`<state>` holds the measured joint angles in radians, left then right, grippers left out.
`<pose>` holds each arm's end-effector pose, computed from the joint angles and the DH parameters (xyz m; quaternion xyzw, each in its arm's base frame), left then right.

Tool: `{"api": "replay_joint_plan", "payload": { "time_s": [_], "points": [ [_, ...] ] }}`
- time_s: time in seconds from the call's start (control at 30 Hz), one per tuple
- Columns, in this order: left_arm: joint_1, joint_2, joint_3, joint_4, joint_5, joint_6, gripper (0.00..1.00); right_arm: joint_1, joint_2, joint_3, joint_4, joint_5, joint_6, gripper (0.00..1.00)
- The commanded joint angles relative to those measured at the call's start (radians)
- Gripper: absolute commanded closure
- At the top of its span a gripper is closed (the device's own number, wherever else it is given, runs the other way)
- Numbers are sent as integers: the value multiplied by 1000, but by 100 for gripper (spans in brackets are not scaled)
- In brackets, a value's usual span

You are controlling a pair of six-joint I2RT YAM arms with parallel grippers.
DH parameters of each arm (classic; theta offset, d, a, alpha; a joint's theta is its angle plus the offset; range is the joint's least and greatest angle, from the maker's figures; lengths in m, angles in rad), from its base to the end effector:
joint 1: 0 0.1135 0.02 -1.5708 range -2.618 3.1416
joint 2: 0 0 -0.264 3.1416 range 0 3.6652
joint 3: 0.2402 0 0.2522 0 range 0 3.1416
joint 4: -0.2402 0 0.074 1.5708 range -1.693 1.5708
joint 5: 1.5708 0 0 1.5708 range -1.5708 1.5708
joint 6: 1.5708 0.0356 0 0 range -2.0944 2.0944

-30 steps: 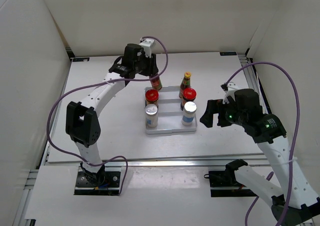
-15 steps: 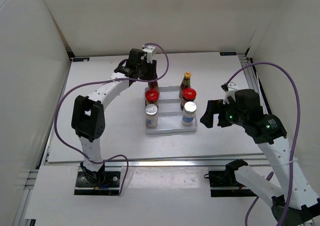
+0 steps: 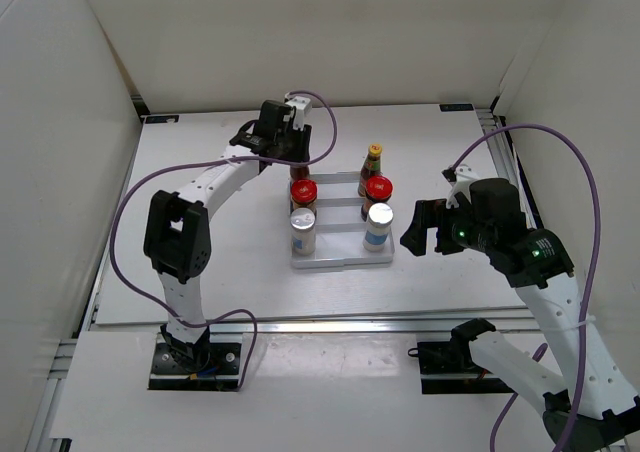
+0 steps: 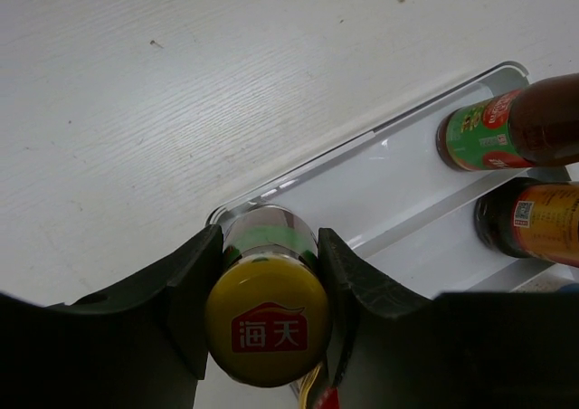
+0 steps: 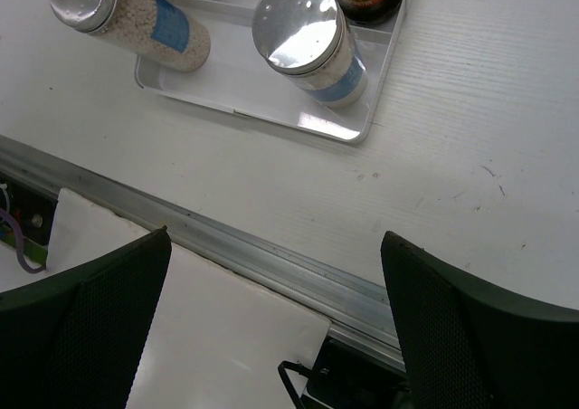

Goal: Organize the condiment bottles

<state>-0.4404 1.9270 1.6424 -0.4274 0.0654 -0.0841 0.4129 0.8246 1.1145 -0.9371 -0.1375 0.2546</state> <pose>0.4033 -0.1926 0.2782 0.1744 0.8919 -0.1366 0.3942 0.1314 0.0629 0.3690 -0.1011 0.8879 0.2037 0.3998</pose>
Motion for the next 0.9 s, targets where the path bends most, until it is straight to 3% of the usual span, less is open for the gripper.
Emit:
{"api": "replay_joint_plan", "payload": {
  "time_s": [0.0, 0.07, 0.23, 0.27, 0.6, 0.87],
  "points": [
    [-6, -25, 25, 55, -24, 7, 59, 1, -13, 22, 11, -5, -9, 0],
    [-6, -25, 25, 55, -24, 7, 46, 1, -22, 22, 11, -5, -9, 0],
    [-15, -45, 25, 46, -36, 7, 25, 1, -22, 33, 1, -5, -9, 0],
    [-15, -45, 34, 45, -45, 7, 0, 1, -22, 33, 1, -5, -9, 0],
    [-15, -141, 112, 9, -117, 9, 0, 1, -22, 86, -31, 55, -38, 0],
    [40, -397, 136, -48, -182, 9, 0, 1, -22, 119, -60, 193, -26, 0]
  ]
}}
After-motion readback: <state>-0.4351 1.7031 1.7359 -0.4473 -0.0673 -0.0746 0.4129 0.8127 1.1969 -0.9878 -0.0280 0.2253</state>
